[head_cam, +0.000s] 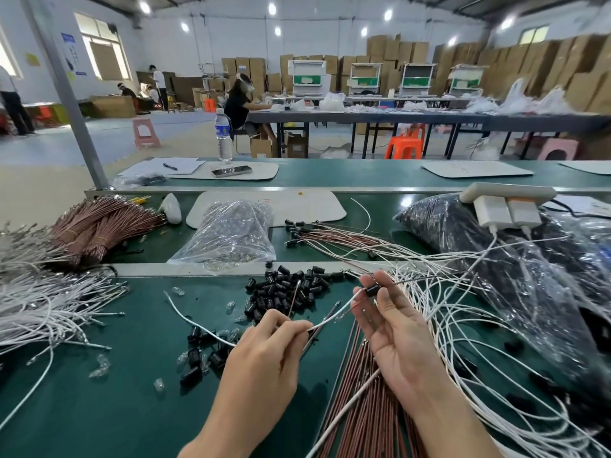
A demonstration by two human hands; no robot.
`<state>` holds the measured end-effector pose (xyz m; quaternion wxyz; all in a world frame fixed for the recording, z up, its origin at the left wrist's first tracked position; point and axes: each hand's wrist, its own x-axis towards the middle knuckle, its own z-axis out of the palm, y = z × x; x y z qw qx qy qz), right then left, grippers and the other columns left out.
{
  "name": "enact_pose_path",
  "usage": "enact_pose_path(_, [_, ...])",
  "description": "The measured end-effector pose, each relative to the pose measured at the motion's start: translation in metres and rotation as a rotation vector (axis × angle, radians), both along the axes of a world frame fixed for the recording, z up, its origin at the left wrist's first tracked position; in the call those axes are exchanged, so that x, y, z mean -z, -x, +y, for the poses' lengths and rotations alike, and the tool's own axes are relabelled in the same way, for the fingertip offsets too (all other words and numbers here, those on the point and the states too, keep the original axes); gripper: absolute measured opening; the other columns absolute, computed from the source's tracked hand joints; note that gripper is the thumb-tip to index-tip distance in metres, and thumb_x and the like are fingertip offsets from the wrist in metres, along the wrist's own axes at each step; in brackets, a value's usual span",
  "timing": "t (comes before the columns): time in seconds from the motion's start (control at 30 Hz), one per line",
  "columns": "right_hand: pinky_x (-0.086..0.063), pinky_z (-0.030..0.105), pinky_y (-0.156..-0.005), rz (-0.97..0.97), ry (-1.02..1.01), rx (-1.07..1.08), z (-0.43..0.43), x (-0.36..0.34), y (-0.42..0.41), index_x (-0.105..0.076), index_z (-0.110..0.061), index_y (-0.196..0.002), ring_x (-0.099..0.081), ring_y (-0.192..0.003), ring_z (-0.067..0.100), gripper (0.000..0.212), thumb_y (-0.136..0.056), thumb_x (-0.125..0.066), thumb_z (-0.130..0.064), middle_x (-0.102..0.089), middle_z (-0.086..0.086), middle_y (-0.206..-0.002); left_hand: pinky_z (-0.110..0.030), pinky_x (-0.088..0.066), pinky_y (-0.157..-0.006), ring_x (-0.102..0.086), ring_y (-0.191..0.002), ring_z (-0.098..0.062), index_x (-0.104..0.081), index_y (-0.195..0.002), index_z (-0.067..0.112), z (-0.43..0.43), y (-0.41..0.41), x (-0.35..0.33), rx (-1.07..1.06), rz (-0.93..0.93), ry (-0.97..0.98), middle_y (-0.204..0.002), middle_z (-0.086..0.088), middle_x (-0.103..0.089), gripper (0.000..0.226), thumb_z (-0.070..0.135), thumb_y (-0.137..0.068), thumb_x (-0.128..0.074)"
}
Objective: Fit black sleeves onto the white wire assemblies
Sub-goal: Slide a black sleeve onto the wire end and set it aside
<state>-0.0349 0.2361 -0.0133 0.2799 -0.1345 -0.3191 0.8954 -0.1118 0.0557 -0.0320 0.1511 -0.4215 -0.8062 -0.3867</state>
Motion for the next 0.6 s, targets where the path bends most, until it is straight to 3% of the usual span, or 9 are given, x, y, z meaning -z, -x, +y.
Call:
enact_pose_path(0.1, [-0.062,0.031,-0.077,-0.013,-0.013,-0.004,0.0001,0.0000,-0.0002,-0.071,-0.012,-0.115,-0.075,-0.093,0.020,0.031,-0.087,-0.057,-0.011,-0.075,0.009,-0.114,-0.025,-0.047,-0.062,-0.053,-0.071,-0.008,-0.068,-0.109,0.025,-0.0007,-0.0007,-0.0022,0.002,-0.005,-0.009,-0.094,0.020,-0.052,0.023,0.034,-0.100,-0.049])
enact_pose_path(0.2, [-0.063,0.031,-0.077,-0.018,-0.023,-0.006,-0.0003,-0.0001,-0.0003,-0.072,-0.013,-0.112,-0.075,-0.091,0.019,0.030,-0.087,-0.057,-0.011,-0.075,0.009,-0.112,-0.018,-0.041,-0.063,-0.051,-0.070,-0.006,-0.067,-0.106,0.024,-0.0015,-0.0013,-0.0030,-0.005,-0.015,-0.011,-0.091,0.019,-0.052,0.018,0.031,-0.100,-0.051])
enact_pose_path(0.4, [-0.062,0.032,-0.081,-0.014,-0.015,-0.028,-0.0020,-0.0002,-0.0003,-0.069,-0.008,-0.117,-0.075,-0.096,0.023,0.031,-0.089,-0.055,-0.009,-0.075,0.012,-0.112,-0.021,-0.043,-0.062,-0.054,-0.070,-0.007,-0.063,-0.096,0.030,-0.0022,-0.0003,-0.0034,-0.045,-0.050,-0.060,-0.084,0.020,-0.052,0.025,0.042,-0.100,-0.041])
enact_pose_path(0.6, [-0.061,0.031,-0.068,-0.100,-0.021,-0.049,-0.0028,0.0036,0.0007,-0.062,-0.006,-0.107,-0.069,-0.070,0.018,0.018,-0.102,-0.045,-0.004,-0.072,0.011,-0.083,-0.027,-0.051,-0.061,-0.056,-0.074,-0.006,-0.064,-0.103,0.029,-0.0013,0.0030,-0.0013,-0.081,-0.041,-0.107,-0.088,0.022,-0.054,0.022,0.037,-0.102,-0.044])
